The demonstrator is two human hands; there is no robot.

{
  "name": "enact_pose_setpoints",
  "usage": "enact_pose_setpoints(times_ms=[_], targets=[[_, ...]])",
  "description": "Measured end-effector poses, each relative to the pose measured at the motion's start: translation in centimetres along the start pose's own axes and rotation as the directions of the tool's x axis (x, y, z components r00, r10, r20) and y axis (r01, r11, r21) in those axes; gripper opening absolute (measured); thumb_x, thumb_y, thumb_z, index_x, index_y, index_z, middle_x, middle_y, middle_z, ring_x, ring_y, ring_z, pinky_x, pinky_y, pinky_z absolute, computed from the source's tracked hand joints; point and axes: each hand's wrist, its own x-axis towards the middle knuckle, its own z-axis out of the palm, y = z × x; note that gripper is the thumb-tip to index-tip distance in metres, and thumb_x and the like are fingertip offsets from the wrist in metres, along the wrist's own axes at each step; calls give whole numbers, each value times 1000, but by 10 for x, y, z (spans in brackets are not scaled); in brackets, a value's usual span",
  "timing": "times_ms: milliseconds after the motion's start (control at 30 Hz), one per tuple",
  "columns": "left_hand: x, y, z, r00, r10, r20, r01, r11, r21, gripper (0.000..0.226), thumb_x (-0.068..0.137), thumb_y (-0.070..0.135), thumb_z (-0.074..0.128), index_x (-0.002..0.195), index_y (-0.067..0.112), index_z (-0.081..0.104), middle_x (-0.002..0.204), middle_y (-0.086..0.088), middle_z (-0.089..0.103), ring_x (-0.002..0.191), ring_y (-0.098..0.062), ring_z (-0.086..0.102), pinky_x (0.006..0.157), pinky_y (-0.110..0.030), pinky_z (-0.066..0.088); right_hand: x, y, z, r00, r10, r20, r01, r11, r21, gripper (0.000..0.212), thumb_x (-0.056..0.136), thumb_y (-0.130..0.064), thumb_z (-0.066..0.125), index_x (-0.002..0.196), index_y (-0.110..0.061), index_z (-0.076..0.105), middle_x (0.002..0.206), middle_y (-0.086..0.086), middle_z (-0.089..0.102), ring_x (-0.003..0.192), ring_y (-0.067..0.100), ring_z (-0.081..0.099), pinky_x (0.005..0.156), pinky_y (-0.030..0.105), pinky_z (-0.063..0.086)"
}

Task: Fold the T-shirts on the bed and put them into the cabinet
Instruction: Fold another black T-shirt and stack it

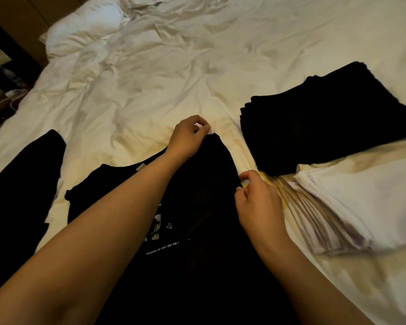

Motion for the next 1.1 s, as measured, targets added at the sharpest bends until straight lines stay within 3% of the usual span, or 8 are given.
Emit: enact_pose_setpoints(times_ms=[100,200,367,533,700,833,967,1100], targets=[[-6,6,0,998,-15,61,18,999,-47,21,87,46,70,85,26,66,70,5,67,53,-5,54,57,-24,41,0,-1,-1,1000,0,-5,0,1000,-6,21,97,-13,51,117,-17,56,74,-4,54,70,16,53,54,26,28],[-9,12,-2,984,14,176,2,996,-91,15,86,27,77,97,24,69,70,0,69,51,-9,52,55,-20,42,0,-2,-2,1000,6,-8,-6,1000,8,22,97,-13,52,118,-16,56,73,-5,51,69,15,51,54,23,28],[-8,16,6,989,1,145,29,978,-205,19,90,13,72,108,17,67,80,-18,70,67,-21,56,64,-27,45,1,-2,-4,999,15,-32,-15,1000,12,20,97,-12,52,116,-15,56,77,0,56,71,16,52,53,23,28],[-14,13,14,997,-24,78,36,986,-160,18,91,26,72,107,20,66,89,-4,74,71,-12,63,67,-25,49,2,0,-8,999,-11,-50,8,999,-51,18,98,-14,54,117,-14,55,84,6,63,76,18,56,62,26,31],[-57,11,16,914,369,-171,-328,917,224,16,95,22,61,107,15,67,110,2,64,106,-14,54,92,-26,41,-2,-11,-8,968,-207,-142,194,976,-101,17,94,-19,63,110,-12,60,98,4,58,87,20,55,70,27,36],[-91,-14,21,913,409,0,-401,895,193,27,95,17,51,114,14,71,116,-3,68,110,-20,58,97,-40,45,-1,-12,-1,921,-389,34,390,913,-122,15,91,-24,66,101,-14,64,99,1,62,97,20,56,82,34,47],[-95,-34,25,958,170,232,-257,864,432,51,108,37,35,157,26,30,166,-3,18,154,-17,8,125,-36,2,-2,-7,4,903,-238,356,357,879,-317,58,100,-44,49,149,-16,37,159,5,30,150,21,18,121,34,9],[-95,-32,29,962,107,253,-230,816,531,58,107,47,23,160,30,6,168,0,-4,153,-13,-13,122,-36,-12,-5,-2,5,887,-174,427,363,834,-414,68,104,-49,29,158,-16,6,167,6,-1,153,18,-10,120,37,-13]])
